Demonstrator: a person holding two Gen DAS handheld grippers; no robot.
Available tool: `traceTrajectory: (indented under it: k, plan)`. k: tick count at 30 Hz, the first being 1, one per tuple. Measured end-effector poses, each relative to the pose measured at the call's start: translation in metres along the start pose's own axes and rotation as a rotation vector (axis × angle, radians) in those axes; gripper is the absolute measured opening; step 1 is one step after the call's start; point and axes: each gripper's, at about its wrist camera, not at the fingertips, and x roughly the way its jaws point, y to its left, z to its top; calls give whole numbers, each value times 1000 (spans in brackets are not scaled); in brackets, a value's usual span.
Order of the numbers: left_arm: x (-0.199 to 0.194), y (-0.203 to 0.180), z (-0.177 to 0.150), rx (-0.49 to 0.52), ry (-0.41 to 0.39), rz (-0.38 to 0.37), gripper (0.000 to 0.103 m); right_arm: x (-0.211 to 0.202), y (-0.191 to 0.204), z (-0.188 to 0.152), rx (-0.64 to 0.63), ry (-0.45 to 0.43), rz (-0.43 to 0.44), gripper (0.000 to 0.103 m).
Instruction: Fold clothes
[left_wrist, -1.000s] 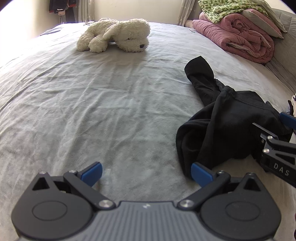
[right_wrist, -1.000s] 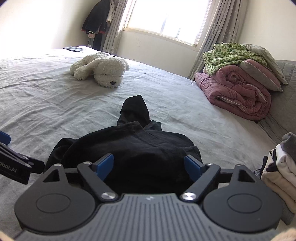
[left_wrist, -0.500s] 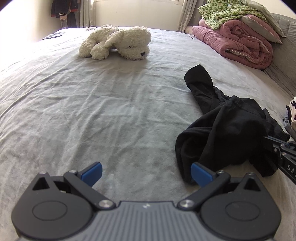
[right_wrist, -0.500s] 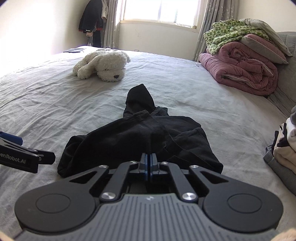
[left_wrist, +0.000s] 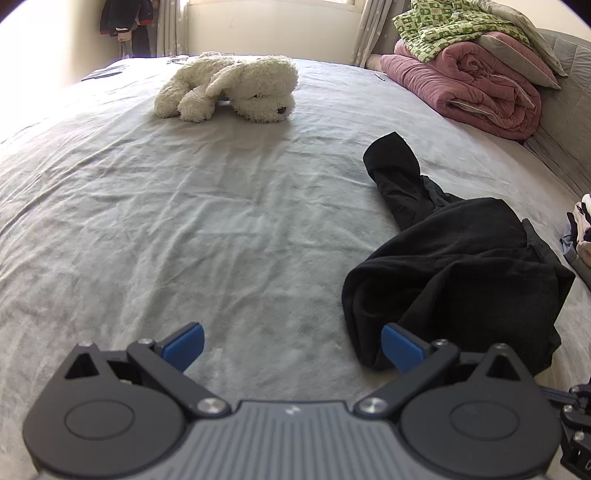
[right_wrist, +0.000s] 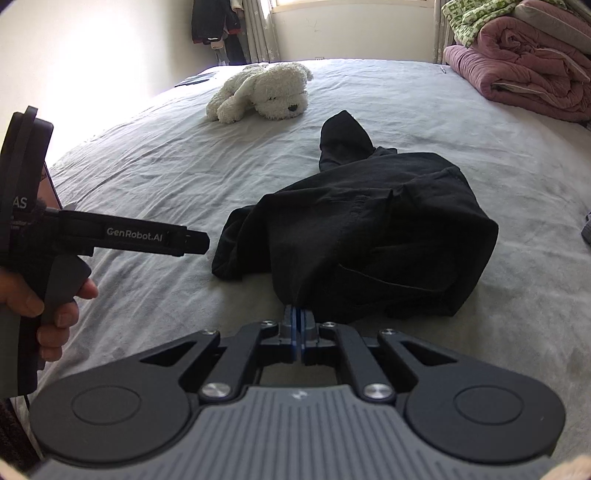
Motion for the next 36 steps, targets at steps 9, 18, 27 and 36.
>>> traceTrajectory:
  k: [9,18,27,36]
  plan:
    - [7,4,-2,2,18,15,102,-15,3,-23,-24,72,70,9]
    - [12,6,-1,-1,30,12,102,-32,-26,-7,55,-72,-60,67]
    - [14,5,3,-31,32,2,102,-20,-25,3,74,-83,-97,68]
    - [14,2,5,-45,30,-14,102,-6,-25,5,78,-62,-135,69]
